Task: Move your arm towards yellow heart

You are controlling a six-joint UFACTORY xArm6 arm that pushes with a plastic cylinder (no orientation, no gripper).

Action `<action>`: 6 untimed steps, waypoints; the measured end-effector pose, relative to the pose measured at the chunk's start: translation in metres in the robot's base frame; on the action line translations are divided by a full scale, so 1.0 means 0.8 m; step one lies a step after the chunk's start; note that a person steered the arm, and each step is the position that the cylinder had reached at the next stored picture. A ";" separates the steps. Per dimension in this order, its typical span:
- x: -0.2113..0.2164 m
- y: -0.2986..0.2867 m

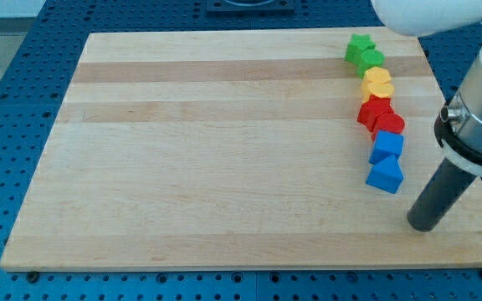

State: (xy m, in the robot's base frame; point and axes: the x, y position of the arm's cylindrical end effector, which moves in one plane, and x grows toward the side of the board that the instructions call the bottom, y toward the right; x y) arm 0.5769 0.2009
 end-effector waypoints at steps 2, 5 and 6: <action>0.032 0.031; -0.095 0.170; -0.177 0.178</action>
